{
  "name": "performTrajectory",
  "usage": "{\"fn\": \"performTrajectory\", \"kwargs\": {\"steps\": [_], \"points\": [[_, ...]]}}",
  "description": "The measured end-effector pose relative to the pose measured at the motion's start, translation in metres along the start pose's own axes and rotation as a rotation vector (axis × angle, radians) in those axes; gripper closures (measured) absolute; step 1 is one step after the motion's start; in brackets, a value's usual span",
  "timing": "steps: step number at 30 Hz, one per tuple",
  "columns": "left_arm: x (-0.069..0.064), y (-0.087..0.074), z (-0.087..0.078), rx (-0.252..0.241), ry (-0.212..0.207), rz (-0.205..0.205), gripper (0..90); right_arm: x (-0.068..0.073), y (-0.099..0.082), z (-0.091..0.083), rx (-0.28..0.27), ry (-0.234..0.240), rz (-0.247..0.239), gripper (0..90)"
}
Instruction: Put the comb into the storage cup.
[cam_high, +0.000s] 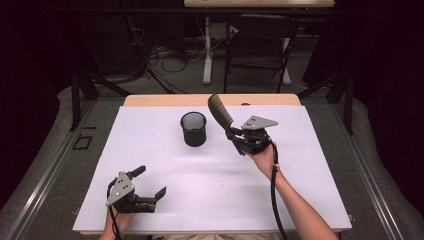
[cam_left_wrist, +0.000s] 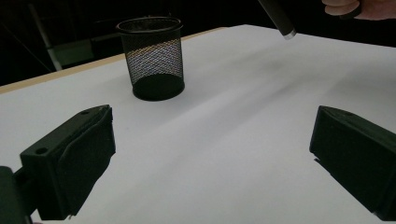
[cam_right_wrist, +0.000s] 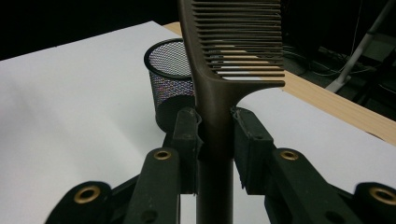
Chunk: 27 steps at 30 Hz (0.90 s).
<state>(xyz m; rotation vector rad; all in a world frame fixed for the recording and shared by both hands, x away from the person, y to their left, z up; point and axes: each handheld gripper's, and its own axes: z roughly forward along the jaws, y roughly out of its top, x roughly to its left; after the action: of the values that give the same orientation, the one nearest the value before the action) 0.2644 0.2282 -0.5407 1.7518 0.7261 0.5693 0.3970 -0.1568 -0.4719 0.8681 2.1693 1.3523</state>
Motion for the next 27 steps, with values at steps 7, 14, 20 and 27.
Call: {"fn": "performTrajectory", "kwargs": {"steps": [7, 14, 20, 27], "points": [[0.0, 0.0, 0.0, 0.001, 0.0, -0.001, 0.3, 0.001, 0.007, 0.007, -0.01, 0.005, -0.004, 72.5], [-0.001, 0.0, 0.0, 0.002, -0.001, 0.002, 0.3, 0.001, 0.013, 0.011, -0.028, 0.003, 0.0, 72.5], [0.0, 0.0, 0.0, 0.003, -0.001, 0.001, 0.3, -0.001, 0.018, 0.013, -0.045, 0.0, 0.004, 72.5], [0.0, 0.0, 0.0, 0.004, -0.001, -0.002, 0.3, -0.001, 0.025, 0.017, -0.062, 0.003, -0.003, 72.5]]}}
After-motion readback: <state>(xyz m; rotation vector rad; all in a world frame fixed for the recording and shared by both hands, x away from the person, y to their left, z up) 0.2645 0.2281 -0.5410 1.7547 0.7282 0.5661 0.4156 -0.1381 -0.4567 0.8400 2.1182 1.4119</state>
